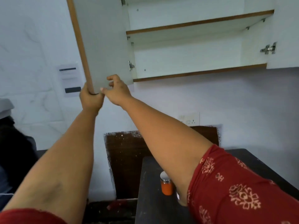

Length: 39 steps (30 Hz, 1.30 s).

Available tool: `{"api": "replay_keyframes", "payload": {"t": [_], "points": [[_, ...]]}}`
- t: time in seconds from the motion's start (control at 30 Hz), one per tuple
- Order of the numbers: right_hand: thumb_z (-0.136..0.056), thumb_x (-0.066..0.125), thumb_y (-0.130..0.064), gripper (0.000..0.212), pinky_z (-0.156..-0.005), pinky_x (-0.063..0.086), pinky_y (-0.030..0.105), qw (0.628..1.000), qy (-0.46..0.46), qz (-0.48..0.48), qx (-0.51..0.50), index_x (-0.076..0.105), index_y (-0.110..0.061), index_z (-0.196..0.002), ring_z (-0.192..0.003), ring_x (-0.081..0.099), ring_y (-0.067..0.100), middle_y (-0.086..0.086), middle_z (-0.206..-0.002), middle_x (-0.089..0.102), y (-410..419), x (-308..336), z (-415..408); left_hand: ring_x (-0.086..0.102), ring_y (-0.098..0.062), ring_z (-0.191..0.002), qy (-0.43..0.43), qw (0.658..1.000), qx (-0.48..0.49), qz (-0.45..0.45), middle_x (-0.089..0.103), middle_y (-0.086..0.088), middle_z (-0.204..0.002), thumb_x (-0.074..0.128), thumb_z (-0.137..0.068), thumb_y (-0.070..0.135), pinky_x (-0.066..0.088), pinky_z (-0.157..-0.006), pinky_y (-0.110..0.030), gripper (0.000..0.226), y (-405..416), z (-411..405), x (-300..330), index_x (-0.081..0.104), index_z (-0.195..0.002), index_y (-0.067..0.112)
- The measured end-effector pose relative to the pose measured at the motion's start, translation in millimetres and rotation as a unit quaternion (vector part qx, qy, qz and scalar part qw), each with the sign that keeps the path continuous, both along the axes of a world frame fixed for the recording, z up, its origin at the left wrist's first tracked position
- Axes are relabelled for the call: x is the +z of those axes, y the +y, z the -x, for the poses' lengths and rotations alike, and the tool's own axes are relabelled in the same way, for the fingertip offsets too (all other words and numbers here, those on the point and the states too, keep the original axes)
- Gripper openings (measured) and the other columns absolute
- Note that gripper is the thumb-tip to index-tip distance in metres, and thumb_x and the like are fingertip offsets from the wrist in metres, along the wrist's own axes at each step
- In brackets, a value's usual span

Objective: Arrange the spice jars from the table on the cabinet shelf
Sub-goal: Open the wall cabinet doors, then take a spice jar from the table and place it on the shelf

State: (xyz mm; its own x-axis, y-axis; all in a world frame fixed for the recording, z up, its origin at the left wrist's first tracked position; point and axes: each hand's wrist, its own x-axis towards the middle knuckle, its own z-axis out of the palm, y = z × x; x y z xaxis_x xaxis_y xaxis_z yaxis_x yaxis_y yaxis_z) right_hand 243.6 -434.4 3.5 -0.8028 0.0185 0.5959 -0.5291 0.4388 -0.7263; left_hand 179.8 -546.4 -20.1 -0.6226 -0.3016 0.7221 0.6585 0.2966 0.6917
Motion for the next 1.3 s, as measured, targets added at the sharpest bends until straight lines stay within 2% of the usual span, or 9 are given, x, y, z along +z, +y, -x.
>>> {"api": "replay_keyframes", "payload": {"t": [0.2,0.37,0.63,0.77,0.93,1.03,1.13,1.2,1.3], "points": [[-0.093,0.058,-0.011,0.032,-0.081,0.045,0.026,0.99,-0.033,0.049,-0.125,0.054,-0.011,-0.124,-0.103,0.058,0.021,0.011,-0.123,0.058,64,-62,21,0.068,-0.015,-0.089,0.022,0.996,-0.081,-0.003,0.069,0.007,-0.098,0.075,-0.07,0.016,0.059,-0.079,-0.037,0.04,-14,-3,-9,0.058,-0.102,0.032],[-0.094,0.051,-0.009,0.025,-0.071,0.045,0.025,0.961,-0.059,0.104,-0.248,0.058,-0.015,-0.117,-0.087,0.056,0.017,0.007,-0.114,0.061,133,-117,10,0.063,-0.018,-0.075,0.054,0.992,-0.108,-0.041,0.069,-0.004,-0.09,0.071,-0.069,0.015,0.057,-0.069,-0.041,0.032,-14,8,-16,0.063,-0.099,0.02],[-0.091,0.058,-0.014,0.025,-0.082,0.04,0.022,0.916,-0.147,0.124,-0.352,0.06,-0.017,-0.116,-0.095,0.056,0.014,-0.002,-0.103,0.059,191,-231,-36,0.06,-0.012,-0.069,0.074,0.979,-0.15,-0.116,0.065,0.004,-0.079,0.063,-0.074,0.016,0.052,-0.067,-0.031,0.017,9,12,-24,0.061,-0.091,0.015],[-0.091,0.057,-0.011,0.026,-0.092,0.047,0.032,0.869,-0.212,0.171,-0.413,0.061,-0.017,-0.116,-0.104,0.06,0.021,0.003,-0.111,0.064,215,-282,-57,0.066,-0.004,-0.086,0.055,0.981,-0.097,-0.162,0.069,0.003,-0.097,0.066,-0.079,0.034,0.053,-0.08,-0.019,0.031,26,17,-40,0.062,-0.102,0.015],[-0.091,0.051,0.0,0.032,-0.097,0.047,0.037,0.835,-0.283,0.183,-0.436,0.058,-0.013,-0.12,-0.111,0.057,0.027,0.01,-0.12,0.06,232,-333,-78,0.059,-0.014,-0.103,-0.058,0.985,-0.084,-0.141,0.057,-0.002,-0.117,0.068,-0.077,0.055,0.047,-0.086,-0.016,0.069,80,16,-114,0.043,-0.127,0.014],[-0.09,0.053,-0.003,0.036,-0.094,0.046,0.037,0.828,-0.321,0.157,-0.432,0.055,-0.013,-0.125,-0.112,0.056,0.03,0.012,-0.124,0.058,242,-359,-86,0.059,-0.02,-0.107,-0.184,0.968,-0.145,-0.087,0.057,-0.004,-0.118,0.07,-0.078,0.05,0.048,-0.089,-0.026,0.068,129,6,-186,0.043,-0.129,0.015],[-0.082,0.066,-0.009,0.051,-0.098,0.044,0.034,0.829,-0.379,0.068,-0.405,0.051,-0.013,-0.13,-0.119,0.055,0.031,0.011,-0.133,0.055,258,-386,-87,0.06,-0.021,-0.099,-0.312,0.924,-0.218,-0.036,0.058,-0.006,-0.114,0.074,-0.079,0.027,0.051,-0.093,-0.042,0.059,176,-13,-269,0.044,-0.127,0.014],[-0.078,0.073,-0.016,0.067,-0.102,0.042,0.035,0.831,-0.418,-0.001,-0.366,0.044,-0.014,-0.139,-0.124,0.051,0.032,0.013,-0.137,0.051,266,-400,-85,0.059,-0.021,-0.097,-0.396,0.885,-0.246,0.003,0.059,-0.006,-0.112,0.069,-0.083,0.011,0.05,-0.091,-0.035,0.05,202,-32,-318,0.044,-0.126,0.013],[-0.071,0.079,-0.027,0.086,-0.104,0.043,0.039,0.826,-0.448,-0.144,-0.311,0.036,-0.014,-0.144,-0.129,0.044,0.034,0.013,-0.141,0.046,277,-417,-79,0.059,-0.016,-0.092,-0.488,0.824,-0.285,0.03,0.061,0.0,-0.101,0.06,-0.089,0.011,0.046,-0.079,-0.027,0.028,227,-64,-372,0.049,-0.112,0.021]]}}
